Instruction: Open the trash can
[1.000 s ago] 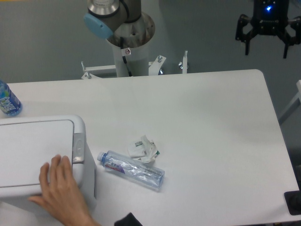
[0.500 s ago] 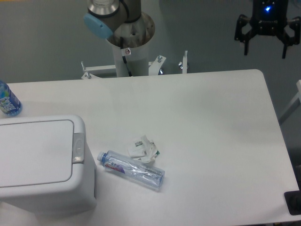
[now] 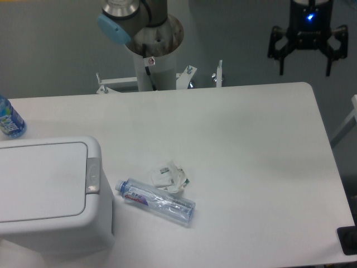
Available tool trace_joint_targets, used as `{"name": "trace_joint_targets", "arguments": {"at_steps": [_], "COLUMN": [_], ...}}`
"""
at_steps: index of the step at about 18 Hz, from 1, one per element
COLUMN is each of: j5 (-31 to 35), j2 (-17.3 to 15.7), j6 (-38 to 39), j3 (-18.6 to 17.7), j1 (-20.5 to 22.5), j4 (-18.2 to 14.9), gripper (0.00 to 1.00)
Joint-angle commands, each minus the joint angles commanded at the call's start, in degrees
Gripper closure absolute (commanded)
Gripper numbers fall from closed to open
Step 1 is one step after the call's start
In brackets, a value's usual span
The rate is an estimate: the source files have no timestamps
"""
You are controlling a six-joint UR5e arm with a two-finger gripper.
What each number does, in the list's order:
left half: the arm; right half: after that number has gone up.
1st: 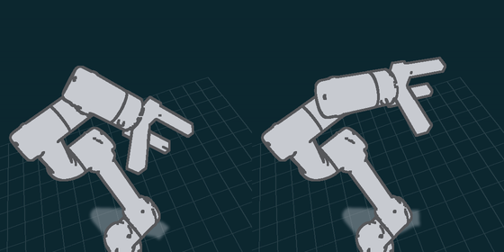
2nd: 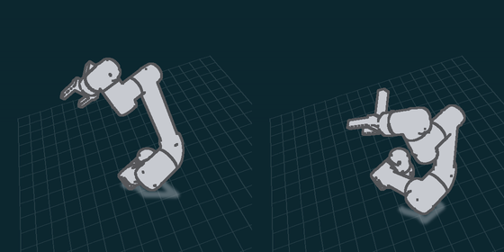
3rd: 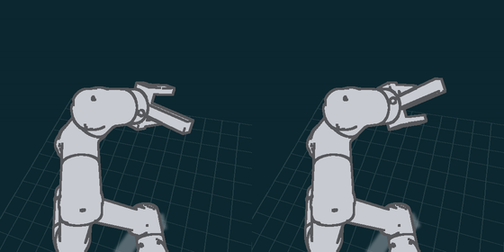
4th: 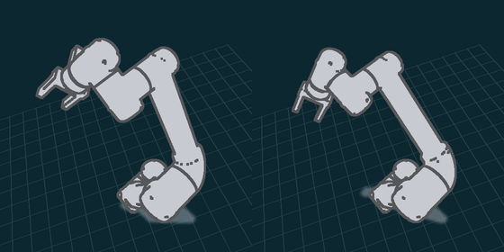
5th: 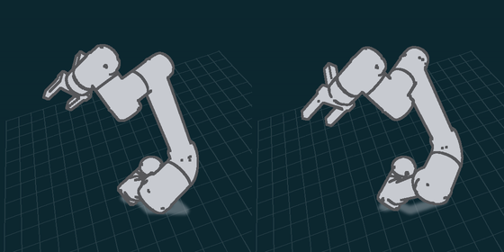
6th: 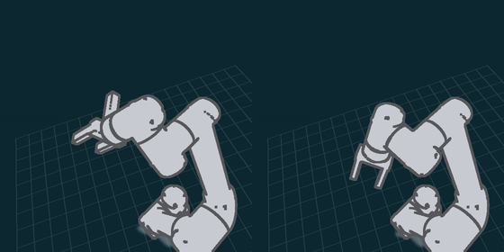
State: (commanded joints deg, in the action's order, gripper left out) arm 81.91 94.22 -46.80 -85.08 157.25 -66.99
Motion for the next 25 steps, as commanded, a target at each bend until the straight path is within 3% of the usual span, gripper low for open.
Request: {"name": "trace_joint_targets", "arguments": {"at_steps": [5,10,13,25], "j5": [-0.2,-2.0,-4.2,-7.0], "j2": [3.1,7.8,8.4,9.8], "j6": [19.6,33.9,40.6,47.9], "j3": [1.0,5.2,6.9,6.4], "j1": [-9.8,-16.4,-18.9,-26.8], "j4": [1.6,2.3,2.4,4.1], "gripper": [0.00,0.00,0.00,0.00]}}
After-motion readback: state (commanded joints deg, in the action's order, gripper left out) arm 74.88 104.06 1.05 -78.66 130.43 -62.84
